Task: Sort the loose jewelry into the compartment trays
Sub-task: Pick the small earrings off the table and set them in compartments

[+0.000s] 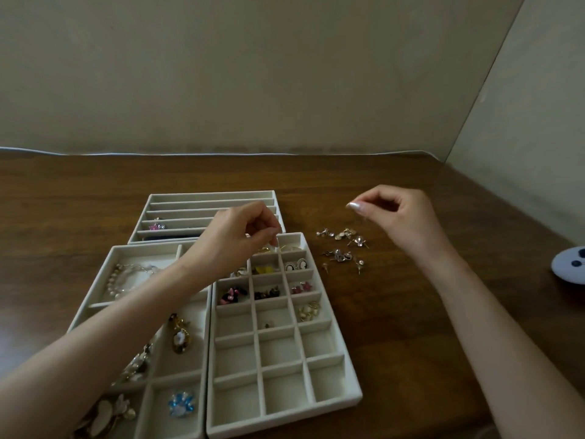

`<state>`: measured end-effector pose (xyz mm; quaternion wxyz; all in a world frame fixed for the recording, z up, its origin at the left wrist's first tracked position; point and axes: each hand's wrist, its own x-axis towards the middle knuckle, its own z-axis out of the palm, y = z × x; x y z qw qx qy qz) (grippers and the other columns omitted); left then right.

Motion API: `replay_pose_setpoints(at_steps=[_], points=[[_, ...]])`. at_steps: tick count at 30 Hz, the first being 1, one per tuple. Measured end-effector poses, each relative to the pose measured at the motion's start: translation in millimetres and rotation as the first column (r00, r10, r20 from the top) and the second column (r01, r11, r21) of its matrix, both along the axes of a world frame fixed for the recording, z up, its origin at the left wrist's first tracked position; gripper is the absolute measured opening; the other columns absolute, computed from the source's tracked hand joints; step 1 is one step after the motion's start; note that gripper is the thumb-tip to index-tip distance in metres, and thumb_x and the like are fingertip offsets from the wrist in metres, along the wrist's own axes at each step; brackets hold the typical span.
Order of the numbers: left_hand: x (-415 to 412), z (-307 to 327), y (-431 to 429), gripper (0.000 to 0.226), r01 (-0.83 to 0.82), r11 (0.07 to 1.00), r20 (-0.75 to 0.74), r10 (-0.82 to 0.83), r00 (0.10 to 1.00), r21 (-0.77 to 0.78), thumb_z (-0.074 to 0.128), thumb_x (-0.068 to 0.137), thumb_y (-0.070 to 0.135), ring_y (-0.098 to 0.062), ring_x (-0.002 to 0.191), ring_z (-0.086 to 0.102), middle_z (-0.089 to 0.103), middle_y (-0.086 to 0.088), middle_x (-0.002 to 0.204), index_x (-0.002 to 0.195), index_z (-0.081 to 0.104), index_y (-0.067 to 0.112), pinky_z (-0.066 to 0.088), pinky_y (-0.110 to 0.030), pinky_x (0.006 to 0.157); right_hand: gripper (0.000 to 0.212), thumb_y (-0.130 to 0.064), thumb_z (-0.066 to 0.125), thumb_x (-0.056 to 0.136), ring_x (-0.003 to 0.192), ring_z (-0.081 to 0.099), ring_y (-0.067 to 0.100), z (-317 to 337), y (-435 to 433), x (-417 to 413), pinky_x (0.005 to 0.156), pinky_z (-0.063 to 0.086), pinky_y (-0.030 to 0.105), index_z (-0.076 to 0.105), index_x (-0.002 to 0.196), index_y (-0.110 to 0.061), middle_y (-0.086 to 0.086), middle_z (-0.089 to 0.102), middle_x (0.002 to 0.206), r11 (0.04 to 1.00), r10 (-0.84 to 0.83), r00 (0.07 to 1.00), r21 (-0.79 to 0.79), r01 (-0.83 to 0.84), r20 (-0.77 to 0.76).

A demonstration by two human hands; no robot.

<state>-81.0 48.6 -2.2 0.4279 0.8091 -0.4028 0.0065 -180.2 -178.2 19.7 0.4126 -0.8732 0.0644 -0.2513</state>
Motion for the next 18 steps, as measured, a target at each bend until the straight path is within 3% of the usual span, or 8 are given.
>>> replay_pose_setpoints(at_steps=[4, 8, 15, 18], points=[[0, -1, -1, 0.007, 0.017, 0.999, 0.032, -0.018, 0.999, 0.034, 0.058, 0.089, 0.014, -0.001, 0.075, 0.062, 0.067, 0.008, 0.080, 0.088, 0.062, 0.020, 0.048, -0.013, 0.067, 0.006, -0.020, 0.068, 0.085, 0.077, 0.055, 0.000, -1, -31, 19, 0.063, 0.039, 0.013, 0.071, 0.087, -0.025, -0.007, 0.068, 0.087, 0.954, -0.141, 0.979, -0.284, 0.096, -0.144], [0, -2, -1, 0.007, 0.022, 0.999, 0.033, -0.023, 0.999, 0.039, 0.059, 0.088, 0.013, 0.000, 0.076, 0.061, 0.067, 0.008, 0.081, 0.089, 0.062, 0.019, 0.047, -0.011, 0.067, 0.012, -0.013, 0.066, 0.085, 0.083, 0.054, 0.003, -27, -39, 25, 0.068, 0.039, 0.014, 0.071, 0.092, -0.022, -0.003, 0.066, 0.098, 0.947, -0.174, 0.969, -0.301, 0.116, -0.175], [-2, -3, -3, 0.013, 0.032, 0.996, 0.044, -0.036, 0.998, 0.078, 0.059, 0.087, 0.013, 0.003, 0.078, 0.059, 0.063, 0.012, 0.082, 0.087, 0.061, 0.026, 0.047, -0.010, 0.067, 0.009, -0.021, 0.067, 0.085, 0.107, 0.054, 0.014, -33, -40, 23, 0.094, 0.047, 0.039, 0.069, 0.091, -0.027, -0.003, 0.062, 0.110, 0.933, -0.196, 0.923, -0.353, 0.071, -0.332], [-3, -3, -3, 0.010, 0.032, 0.997, 0.048, -0.035, 0.998, 0.077, 0.059, 0.088, 0.013, 0.004, 0.078, 0.058, 0.062, 0.012, 0.082, 0.088, 0.063, 0.023, 0.045, -0.009, 0.065, 0.006, -0.023, 0.069, 0.083, 0.105, 0.053, 0.013, -32, -38, 22, 0.093, 0.046, 0.038, 0.069, 0.087, -0.028, -0.004, 0.065, 0.108, 0.937, -0.186, 0.908, -0.347, 0.048, -0.376]])
